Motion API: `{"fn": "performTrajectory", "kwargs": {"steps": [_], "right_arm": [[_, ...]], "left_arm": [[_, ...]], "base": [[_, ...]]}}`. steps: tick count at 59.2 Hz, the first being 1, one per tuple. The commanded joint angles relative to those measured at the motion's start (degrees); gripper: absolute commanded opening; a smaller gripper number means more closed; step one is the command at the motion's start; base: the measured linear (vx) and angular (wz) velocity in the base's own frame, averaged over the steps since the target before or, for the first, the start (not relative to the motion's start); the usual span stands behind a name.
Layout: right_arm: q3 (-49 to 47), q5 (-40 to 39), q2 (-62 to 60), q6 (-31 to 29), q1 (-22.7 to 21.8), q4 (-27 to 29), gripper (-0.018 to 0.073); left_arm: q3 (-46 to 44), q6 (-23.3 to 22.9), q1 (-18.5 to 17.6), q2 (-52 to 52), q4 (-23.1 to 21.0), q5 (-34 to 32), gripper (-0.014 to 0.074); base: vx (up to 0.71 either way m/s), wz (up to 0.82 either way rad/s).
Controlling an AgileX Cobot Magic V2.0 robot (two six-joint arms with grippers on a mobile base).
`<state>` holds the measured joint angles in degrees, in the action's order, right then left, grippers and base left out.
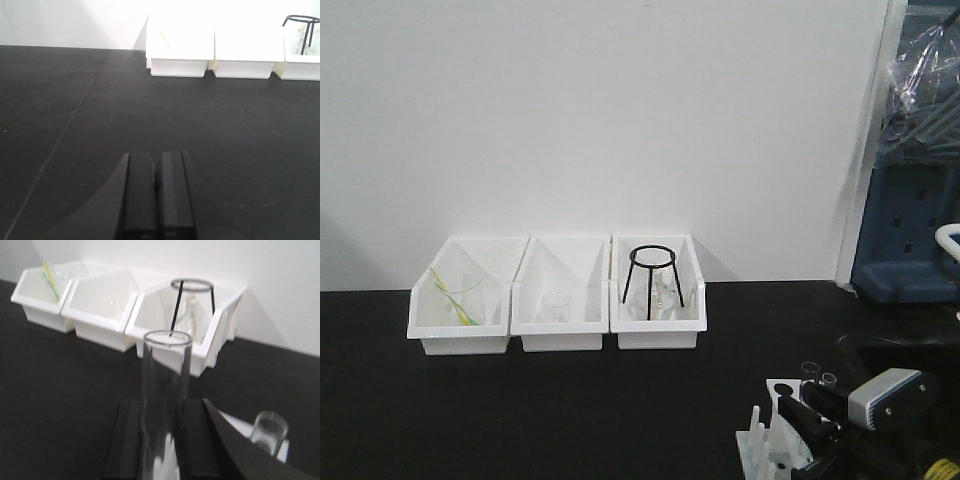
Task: Flip and reinsert test tube from rack
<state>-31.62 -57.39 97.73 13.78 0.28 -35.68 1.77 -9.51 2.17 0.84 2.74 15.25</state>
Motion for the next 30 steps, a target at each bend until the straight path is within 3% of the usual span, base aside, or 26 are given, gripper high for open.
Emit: {"fn": "performTrajectory", "kwargs": {"steps": [1,13,24,30], "right_arm": [[-1.41,-3.5,-6.22,1.73,-0.22,2.11,-0.0012],[-4.13,-0.07,-15.58,8.03,-0.22,1.96,-0.0012],[-9.91,10.22,-22.63,10.89,-0.22,-0.16,-0.0012],[-12.99,18.79,-25.04,8.21,-0.22,-7.19,-0.0012]], "left_arm": [[0.11,-0.01,-0.44,-0.03,-0.26,-4.74,-0.0006],[0.11,-0.01,-0.44,-0.03,-0.26,-4.74,-0.0006],[0.11,-0.01,-0.44,-0.03,-0.26,-4.74,-0.0006],[0.11,-0.01,-0.44,-0.03,-0.26,-4.74,-0.0006]], "base": [[0.0,0.0],[0.0,0.0],[0.0,0.0],[0.0,0.0]]}}
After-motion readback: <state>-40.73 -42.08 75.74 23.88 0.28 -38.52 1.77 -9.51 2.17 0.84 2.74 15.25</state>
